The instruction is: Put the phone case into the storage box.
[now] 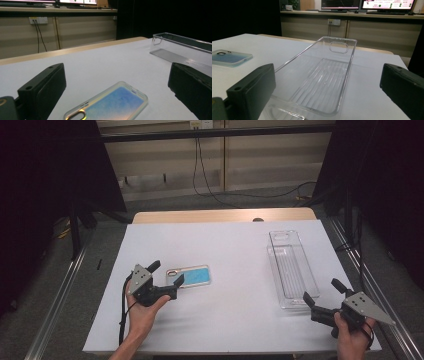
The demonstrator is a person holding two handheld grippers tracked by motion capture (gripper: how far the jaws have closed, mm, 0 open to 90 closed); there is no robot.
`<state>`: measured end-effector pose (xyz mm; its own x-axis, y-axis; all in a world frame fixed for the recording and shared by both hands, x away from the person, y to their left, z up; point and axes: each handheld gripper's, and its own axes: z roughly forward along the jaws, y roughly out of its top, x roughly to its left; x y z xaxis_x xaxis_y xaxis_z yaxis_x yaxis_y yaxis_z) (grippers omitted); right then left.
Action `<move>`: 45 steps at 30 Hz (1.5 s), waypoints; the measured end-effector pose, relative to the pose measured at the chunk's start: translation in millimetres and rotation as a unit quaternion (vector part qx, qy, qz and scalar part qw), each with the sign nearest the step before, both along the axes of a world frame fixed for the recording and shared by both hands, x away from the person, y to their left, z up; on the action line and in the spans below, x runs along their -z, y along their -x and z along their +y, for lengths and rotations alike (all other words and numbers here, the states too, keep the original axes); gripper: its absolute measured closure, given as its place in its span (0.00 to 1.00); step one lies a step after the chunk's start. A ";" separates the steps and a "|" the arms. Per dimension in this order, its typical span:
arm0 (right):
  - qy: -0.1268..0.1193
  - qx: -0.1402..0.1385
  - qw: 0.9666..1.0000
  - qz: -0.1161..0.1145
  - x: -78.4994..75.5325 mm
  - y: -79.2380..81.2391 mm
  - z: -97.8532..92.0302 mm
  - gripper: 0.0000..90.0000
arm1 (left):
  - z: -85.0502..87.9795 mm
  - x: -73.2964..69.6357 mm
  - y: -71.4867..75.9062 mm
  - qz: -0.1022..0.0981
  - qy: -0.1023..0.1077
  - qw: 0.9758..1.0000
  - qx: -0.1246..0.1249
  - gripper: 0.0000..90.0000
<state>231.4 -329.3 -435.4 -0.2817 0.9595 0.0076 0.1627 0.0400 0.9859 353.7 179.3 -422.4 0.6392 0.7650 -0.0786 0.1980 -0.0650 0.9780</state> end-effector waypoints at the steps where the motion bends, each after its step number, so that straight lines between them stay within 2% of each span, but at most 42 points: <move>1: 0.001 -0.001 1.000 0.001 0.2 -0.5 0.0 0.00 | -0.2 -0.3 -1.2 0.000 -0.001 1.000 0.001 0.02; 6: 0.001 -0.002 1.000 0.001 0.0 -0.1 0.5 0.00 | -1.9 -1.9 -4.9 -0.003 0.001 1.000 -0.002 0.04; 10: 0.001 -0.001 1.000 0.000 -0.1 0.3 0.2 0.00 | -2.1 -3.1 -4.1 -0.014 -0.009 1.000 -0.006 0.08; 13: 0.001 0.002 1.000 -0.001 -0.3 0.4 0.4 0.00 | -0.7 -3.1 -4.6 -0.012 -0.008 1.000 0.002 0.17; 14: 0.001 0.001 1.000 -0.001 -0.2 0.3 0.2 0.00 | -0.3 -2.7 -5.1 -0.004 -0.008 1.000 0.005 0.19; 19: 0.001 0.000 1.000 0.000 0.0 0.2 0.4 0.00 | -2.0 -3.5 -4.9 0.002 -0.025 0.999 0.023 0.30; 20: 0.001 -0.001 1.000 0.000 0.0 0.1 0.6 0.00 | -2.1 -3.7 -4.9 0.006 -0.023 0.999 0.028 0.37; 24: 0.002 -0.004 1.000 0.002 0.3 -0.1 0.7 0.00 | -1.9 -4.5 -3.9 0.018 -0.018 0.999 0.036 0.50; 26: 0.002 -0.004 1.000 0.002 0.2 0.1 0.7 0.00 | -1.1 -5.2 -4.0 0.021 -0.021 0.999 0.033 0.51; 29: 0.003 -0.004 1.000 0.001 0.1 0.2 0.8 0.00 | -0.6 -6.0 -2.9 0.024 -0.018 0.999 0.030 0.63; 33: 0.002 -0.004 1.000 0.001 -0.1 0.1 1.3 0.00 | 3.7 -8.2 -3.3 0.035 -0.012 0.998 0.045 0.79; 39: 0.003 -0.005 1.000 0.000 -0.2 0.3 1.1 0.00 | 3.9 -11.1 -3.3 0.045 -0.015 0.997 0.068 0.97; 40: 0.002 -0.004 1.000 0.001 -0.1 0.3 1.0 0.00 | 3.6 -11.9 -3.4 0.057 -0.017 0.995 0.075 0.99; 45: 0.002 -0.004 1.000 0.001 -0.1 0.3 1.0 0.00 | 2.3 -14.0 -6.5 0.083 -0.038 0.992 0.085 1.00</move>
